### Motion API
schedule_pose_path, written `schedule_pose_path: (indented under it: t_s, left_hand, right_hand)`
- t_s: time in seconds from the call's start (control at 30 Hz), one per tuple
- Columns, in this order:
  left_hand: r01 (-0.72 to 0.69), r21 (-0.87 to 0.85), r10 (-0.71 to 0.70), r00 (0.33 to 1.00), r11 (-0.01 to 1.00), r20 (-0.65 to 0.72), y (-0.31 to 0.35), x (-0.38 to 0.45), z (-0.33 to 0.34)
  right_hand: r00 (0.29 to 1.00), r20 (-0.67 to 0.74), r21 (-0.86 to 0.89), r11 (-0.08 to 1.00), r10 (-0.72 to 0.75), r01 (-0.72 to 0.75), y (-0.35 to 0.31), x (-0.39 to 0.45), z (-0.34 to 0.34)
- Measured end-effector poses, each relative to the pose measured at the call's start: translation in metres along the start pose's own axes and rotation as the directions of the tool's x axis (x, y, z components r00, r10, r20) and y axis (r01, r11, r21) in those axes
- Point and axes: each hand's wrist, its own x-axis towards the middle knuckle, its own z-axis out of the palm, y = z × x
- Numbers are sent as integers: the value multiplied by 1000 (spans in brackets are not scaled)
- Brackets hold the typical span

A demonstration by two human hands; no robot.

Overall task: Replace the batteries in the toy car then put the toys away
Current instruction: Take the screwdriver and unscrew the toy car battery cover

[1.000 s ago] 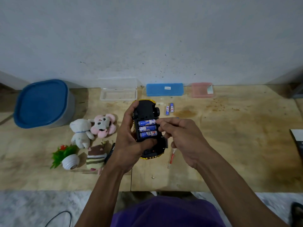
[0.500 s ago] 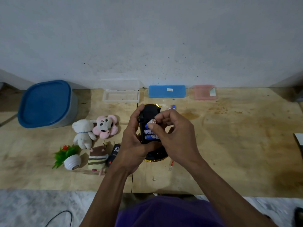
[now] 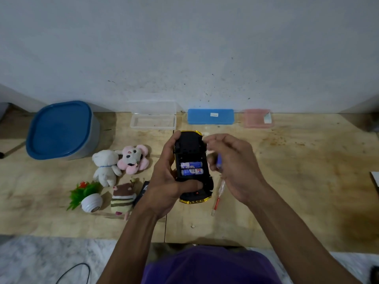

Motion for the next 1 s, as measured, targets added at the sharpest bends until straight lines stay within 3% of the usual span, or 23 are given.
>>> schedule_pose_path:
  t_s: [0.03,0.1,0.2,0.4,0.7,0.87,1.0]
  left_hand:
    - [2,-6,-2,1000,1000,13,0,0,1]
    - [4,-8,-4,999,1000,45,1,1,3]
    - [-5,19,4,998,1000,64,3,2,7]
    - [-45,110,37,997,993,73,5,3,9]
    - [3,45,-8,995,999,98,-5,4,8]
    - [17,-2,-17,994,1000,108,-6,7,11]
    - [22,-34,-19,995,999,97,-6,9,8]
  right_hand:
    - [994,47,-260,959,-101,110,2,1,0]
    - [954,196,-614,731,-226,299,4,2,2]
    - [951,250,-767,562,-181,309,5,5,7]
    - [971,197,-820,520,-136,240,1,9,14]
    - [970,221,-793,560,-102,239,-2,11,14]
    - [941,284,-757,559,-182,337,0,8,5]
    - [860,463,-734,450,-214,508,1,7,-2]
